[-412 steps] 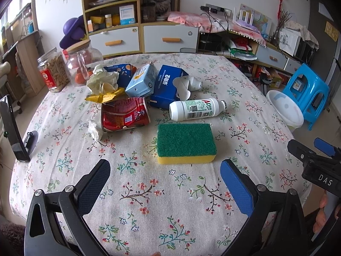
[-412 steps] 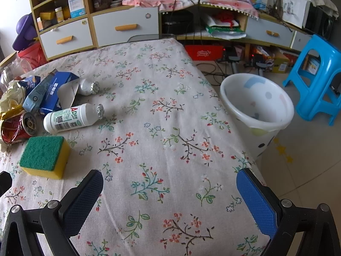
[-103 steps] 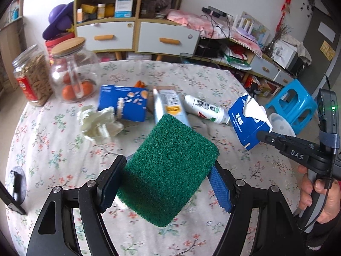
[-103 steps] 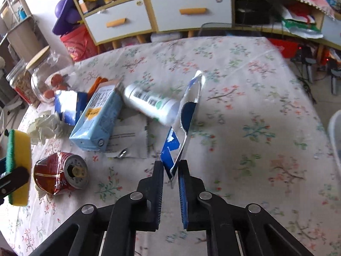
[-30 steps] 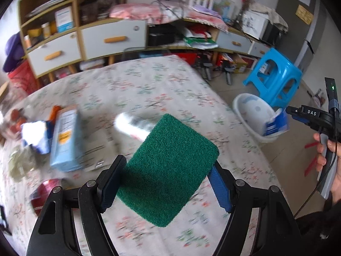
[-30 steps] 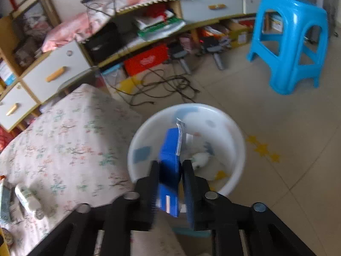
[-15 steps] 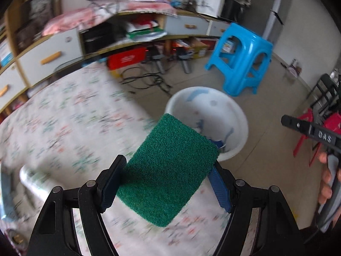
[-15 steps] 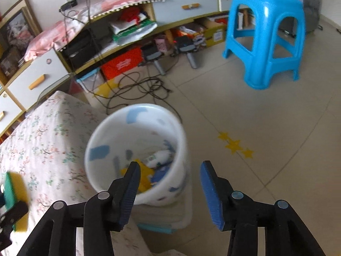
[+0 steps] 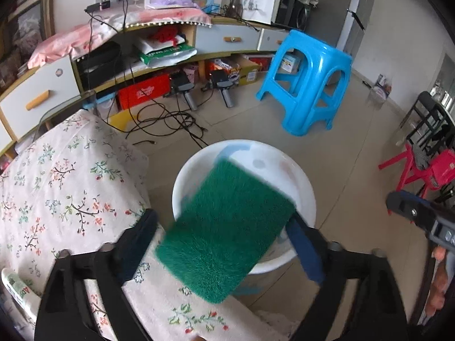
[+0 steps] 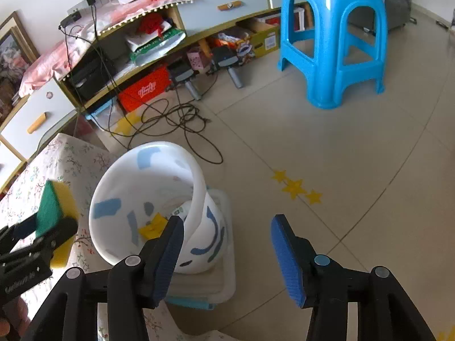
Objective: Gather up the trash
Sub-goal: 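Carry the tissue box and sponge to the white bin and release both, then move both open tools back over the table toward the red can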
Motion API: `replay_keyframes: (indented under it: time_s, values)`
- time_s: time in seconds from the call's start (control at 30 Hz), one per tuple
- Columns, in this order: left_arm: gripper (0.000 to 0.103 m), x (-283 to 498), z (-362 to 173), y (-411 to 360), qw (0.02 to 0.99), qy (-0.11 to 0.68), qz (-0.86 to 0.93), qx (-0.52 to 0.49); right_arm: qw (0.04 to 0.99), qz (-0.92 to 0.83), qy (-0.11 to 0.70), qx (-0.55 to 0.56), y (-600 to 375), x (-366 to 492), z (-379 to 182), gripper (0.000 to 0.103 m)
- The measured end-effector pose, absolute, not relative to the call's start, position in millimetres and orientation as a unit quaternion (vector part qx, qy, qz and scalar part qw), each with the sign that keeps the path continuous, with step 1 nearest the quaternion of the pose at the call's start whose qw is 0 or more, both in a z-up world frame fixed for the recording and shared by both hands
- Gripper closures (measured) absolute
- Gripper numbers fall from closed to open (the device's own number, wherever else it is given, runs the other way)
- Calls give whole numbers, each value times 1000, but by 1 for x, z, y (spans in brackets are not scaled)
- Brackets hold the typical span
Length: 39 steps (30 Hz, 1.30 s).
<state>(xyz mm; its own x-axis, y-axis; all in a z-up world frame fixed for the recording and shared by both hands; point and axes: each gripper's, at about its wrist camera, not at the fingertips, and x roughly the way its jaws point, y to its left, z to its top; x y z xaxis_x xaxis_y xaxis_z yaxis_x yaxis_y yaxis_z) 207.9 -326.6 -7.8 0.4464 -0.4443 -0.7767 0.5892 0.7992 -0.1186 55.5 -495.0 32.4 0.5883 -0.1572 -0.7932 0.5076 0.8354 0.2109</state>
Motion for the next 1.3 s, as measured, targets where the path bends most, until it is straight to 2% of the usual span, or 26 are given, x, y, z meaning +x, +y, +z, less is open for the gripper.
replay_keyframes:
  time_s: [0.13, 0.33, 0.67, 0.87, 0.93, 1.3]
  values:
    - [1, 205, -6, -331, 853, 415, -299, 99, 867, -191, 409, 211, -494, 56, 34, 44]
    - [0, 200, -3, -319, 857, 412, -289, 111, 868, -191, 406, 212, -493, 57, 34, 42]
    - [0, 186, 10, -257, 869, 412, -253, 106, 875, -178, 405, 196, -475, 65, 38, 37]
    - [0, 172, 16, -203, 875, 421, -220, 94, 882, -156, 410, 173, -448, 76, 40, 28]
    - [0, 168, 17, -182, 877, 425, -208, 88, 882, -152, 414, 164, -439, 79, 40, 21]
    - [0, 142, 13, -77, 883, 444, -138, 63, 885, -120, 431, 129, -385, 99, 38, 6]
